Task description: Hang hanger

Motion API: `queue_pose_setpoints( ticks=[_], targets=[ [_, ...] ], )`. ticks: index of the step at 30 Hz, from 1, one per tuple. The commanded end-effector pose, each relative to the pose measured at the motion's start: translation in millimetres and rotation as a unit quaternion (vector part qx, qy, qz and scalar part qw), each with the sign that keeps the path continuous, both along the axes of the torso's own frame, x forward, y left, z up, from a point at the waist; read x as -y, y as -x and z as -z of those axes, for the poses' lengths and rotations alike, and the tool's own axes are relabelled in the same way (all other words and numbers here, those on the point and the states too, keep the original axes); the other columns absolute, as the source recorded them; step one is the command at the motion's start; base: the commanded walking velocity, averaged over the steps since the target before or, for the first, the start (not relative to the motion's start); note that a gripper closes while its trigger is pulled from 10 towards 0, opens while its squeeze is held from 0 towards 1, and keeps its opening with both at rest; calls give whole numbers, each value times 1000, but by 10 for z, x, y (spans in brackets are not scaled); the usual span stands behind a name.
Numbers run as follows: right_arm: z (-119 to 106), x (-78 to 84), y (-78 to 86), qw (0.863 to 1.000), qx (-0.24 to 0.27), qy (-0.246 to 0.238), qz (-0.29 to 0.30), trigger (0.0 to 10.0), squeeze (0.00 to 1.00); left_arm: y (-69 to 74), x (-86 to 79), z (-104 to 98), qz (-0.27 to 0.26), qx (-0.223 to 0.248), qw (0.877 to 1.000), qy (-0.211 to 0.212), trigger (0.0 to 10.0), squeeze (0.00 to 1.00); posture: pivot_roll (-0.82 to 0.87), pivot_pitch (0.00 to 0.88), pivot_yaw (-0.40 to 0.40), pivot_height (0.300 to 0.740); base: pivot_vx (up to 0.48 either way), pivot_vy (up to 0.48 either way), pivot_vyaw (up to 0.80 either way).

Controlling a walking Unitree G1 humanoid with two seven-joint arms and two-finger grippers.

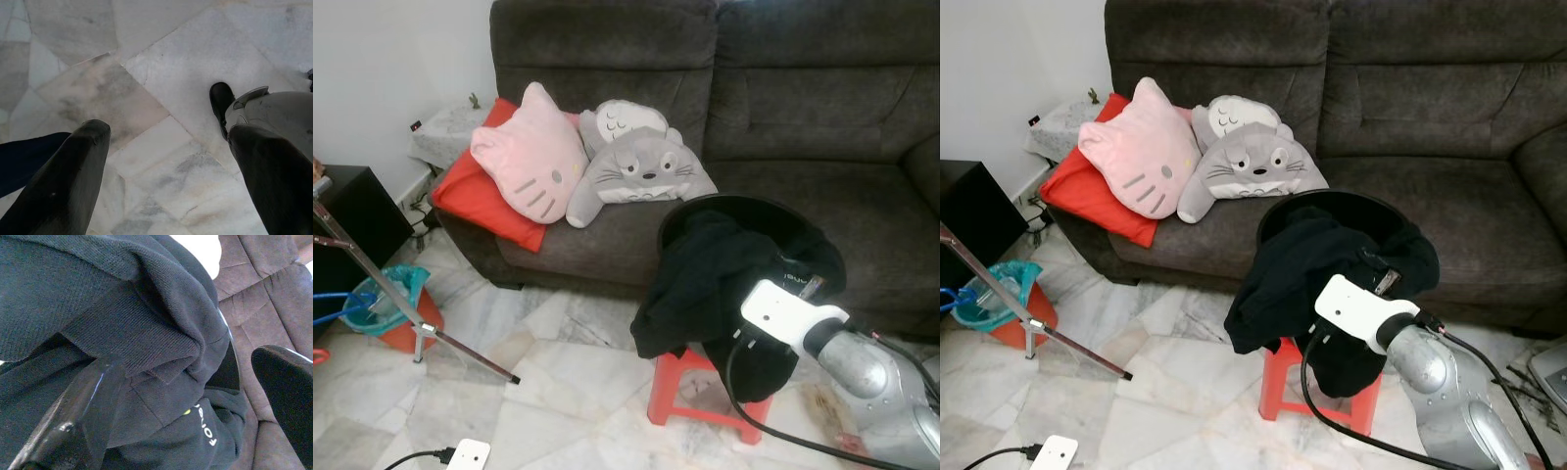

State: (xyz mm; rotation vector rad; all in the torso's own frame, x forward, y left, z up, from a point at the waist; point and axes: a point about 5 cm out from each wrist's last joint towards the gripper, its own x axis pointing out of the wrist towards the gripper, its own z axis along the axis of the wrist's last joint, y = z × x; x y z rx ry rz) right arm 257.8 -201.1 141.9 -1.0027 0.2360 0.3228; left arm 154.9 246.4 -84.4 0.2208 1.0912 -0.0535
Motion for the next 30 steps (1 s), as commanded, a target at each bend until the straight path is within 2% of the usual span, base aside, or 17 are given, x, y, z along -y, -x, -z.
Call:
queue_pose_setpoints(
  ticks=[1, 10, 24, 26, 30],
  targets=[
    [65, -60, 22, 1000, -16, -9, -11, 10000, 0, 26, -58, -4, -1, -8, 1000, -11, 10000, 0, -73, 0, 94, 740, 0, 0, 0],
    [190, -79, 93, 997, -68, -12, -24, 10000, 0, 24, -55, -4, -2, -8, 1000, -10, 10000, 0, -74, 0, 94, 740, 0, 0, 0],
    [170, -67, -15, 999, -39, 16, -26, 10000, 0, 21, -53, -4, -1, -8, 1000, -11, 10000, 0, -77, 0, 96, 740, 0, 0, 0],
    [196, -98, -71, 999, -21, 26, -39, 10000, 0, 20, -50, -4, -1, -8, 1000, -10, 10000, 0, -74, 0, 94, 740, 0, 0, 0],
    [262, -135, -92, 998, -26, 24, -49, 10000, 0, 20, -47, -3, -2, -7, 1000, -9, 10000, 0, -71, 0, 92, 740, 0, 0, 0]
  ],
)
